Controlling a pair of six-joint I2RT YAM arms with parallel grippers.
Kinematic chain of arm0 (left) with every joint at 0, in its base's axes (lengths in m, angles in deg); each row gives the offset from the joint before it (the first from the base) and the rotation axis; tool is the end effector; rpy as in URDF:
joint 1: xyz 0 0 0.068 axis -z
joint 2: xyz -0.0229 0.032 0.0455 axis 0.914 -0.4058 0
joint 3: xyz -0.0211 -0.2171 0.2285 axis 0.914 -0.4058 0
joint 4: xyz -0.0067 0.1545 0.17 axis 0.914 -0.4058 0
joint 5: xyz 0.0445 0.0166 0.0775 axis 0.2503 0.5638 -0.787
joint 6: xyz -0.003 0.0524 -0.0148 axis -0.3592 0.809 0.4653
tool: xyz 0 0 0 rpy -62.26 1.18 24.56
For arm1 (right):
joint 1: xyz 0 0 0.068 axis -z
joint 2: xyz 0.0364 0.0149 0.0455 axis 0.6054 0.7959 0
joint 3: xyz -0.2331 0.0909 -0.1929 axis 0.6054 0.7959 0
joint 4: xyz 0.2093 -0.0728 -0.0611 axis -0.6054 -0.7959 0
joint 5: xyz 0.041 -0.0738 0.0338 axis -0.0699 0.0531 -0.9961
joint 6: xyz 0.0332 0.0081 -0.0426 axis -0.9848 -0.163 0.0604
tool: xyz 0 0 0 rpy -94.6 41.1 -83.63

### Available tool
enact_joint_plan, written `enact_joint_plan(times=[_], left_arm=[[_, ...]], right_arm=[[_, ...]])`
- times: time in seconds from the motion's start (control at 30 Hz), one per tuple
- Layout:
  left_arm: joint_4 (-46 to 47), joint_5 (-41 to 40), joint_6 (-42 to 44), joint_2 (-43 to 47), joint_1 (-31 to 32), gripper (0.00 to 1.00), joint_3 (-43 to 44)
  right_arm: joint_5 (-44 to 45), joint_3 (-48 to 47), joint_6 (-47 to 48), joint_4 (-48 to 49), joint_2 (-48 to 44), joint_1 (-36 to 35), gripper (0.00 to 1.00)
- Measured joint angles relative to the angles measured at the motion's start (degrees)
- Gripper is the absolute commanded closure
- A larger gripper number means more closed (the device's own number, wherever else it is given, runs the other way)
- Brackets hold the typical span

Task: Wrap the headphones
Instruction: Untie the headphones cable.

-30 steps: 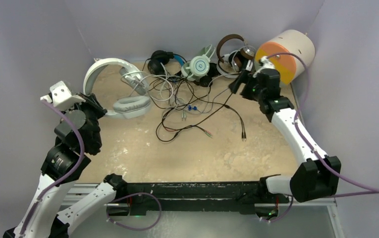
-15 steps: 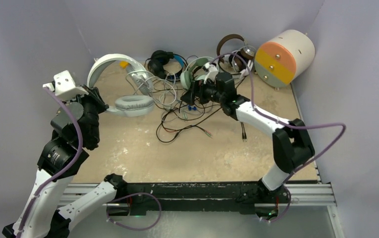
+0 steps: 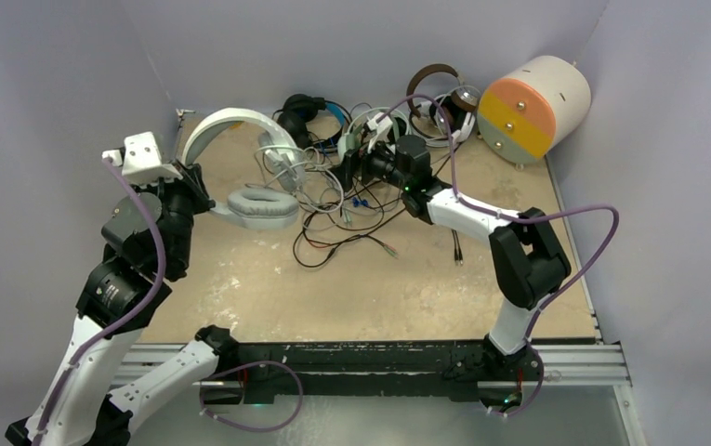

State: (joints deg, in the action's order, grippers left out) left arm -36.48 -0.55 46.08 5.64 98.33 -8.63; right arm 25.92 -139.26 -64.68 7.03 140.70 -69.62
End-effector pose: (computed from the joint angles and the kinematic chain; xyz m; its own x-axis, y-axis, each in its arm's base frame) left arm 0.0468 -0.0008 0.4807 0.0232 -0.2489 -0.9683 -0.1613 0.9549 -0.2493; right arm 0.3321 0.2256 0.3497 -0.1609 0.1324 -0.9781 -0.7822 0.5873 0.2082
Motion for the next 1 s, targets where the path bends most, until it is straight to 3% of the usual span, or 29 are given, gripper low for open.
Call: enact_joint_plan(times=[0.07, 0.27, 0.3, 0.4, 0.43, 0.47, 0.63, 1.0], left_arm=[[0.8, 1.0, 1.0, -0.1, 0.0, 1.00, -0.8], [4.3, 2.7, 5.4, -1.2, 0.0, 1.00, -3.1], [5.1, 2.2, 6.3, -1.7, 0.0, 1.00, -3.5], [8.3, 0.2, 9.1, -3.1, 0.0, 1.00, -5.7], [9.6, -0.3, 10.2, -3.8, 0.0, 1.00, -7.0], [10.6, -0.6, 11.1, -4.6, 0.0, 1.00, -8.2], [12.4, -1.5, 15.7, -10.9, 0.0, 1.00, -11.8], [16.0, -6.8, 22.6, -15.7, 0.0, 1.00, -16.0]], right_arm=[[-0.9, 0.0, 2.4, 1.3, 0.0, 0.0, 0.11], [-7.0, -1.1, 6.0, 4.4, 0.3, 0.0, 0.42], [-7.8, -1.1, 6.1, 4.7, 0.2, 0.0, 0.50], [-10.3, -1.1, 6.2, 4.9, -0.2, 0.0, 0.88], [-10.7, -1.1, 6.2, 4.8, -0.6, 0.0, 0.97], [-11.1, -1.1, 6.0, 4.4, -1.2, 0.0, 1.00], [-10.1, 1.5, 5.6, 2.8, -6.9, 0.0, 1.00], [9.6, 3.4, 3.5, -7.5, -13.6, 0.0, 1.00]])
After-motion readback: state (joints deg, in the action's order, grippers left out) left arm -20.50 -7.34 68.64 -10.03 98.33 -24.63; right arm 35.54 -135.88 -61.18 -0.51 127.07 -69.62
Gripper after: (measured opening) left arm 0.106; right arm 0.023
